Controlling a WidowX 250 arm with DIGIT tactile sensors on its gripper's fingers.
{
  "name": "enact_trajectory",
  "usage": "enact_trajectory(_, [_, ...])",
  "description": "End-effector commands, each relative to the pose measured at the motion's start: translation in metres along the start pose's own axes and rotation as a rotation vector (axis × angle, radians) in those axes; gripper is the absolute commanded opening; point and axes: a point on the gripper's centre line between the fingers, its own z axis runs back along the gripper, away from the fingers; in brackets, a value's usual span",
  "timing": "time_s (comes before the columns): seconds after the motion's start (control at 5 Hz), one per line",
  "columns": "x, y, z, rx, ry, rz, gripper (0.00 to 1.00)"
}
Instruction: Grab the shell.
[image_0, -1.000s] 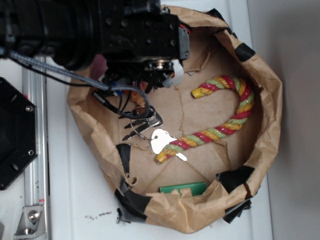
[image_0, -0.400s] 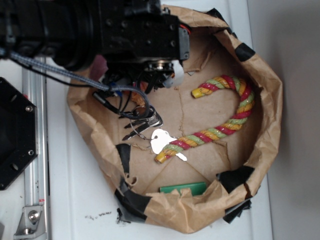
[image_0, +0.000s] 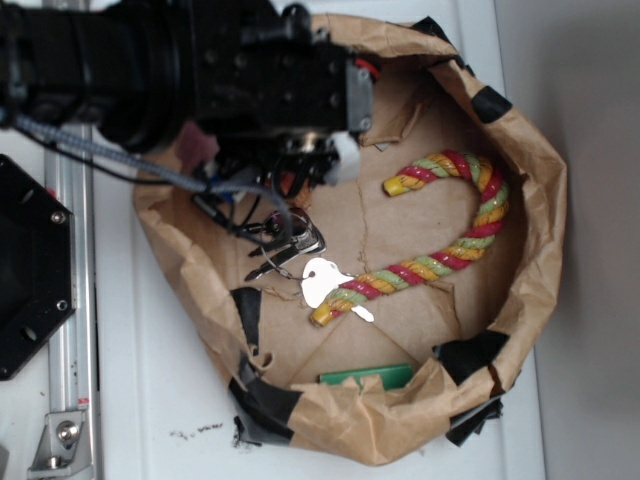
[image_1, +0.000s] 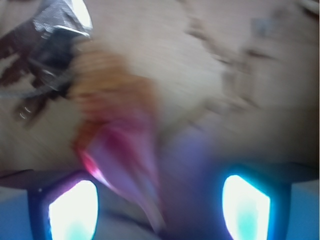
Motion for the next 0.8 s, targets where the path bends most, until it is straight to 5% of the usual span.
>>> enact_trajectory(0.0, [0.0175,-0.007,0.005,0.017,-0.088,0.066,0.96])
enact_trajectory(0.2, [0.0161,-0.0086,0.0039,0.005,-0.1,0.078,0.0])
enact_trajectory(0.6, [0.0149,-0.0043,0.0085,0.005,-0.104,0.102,0.0])
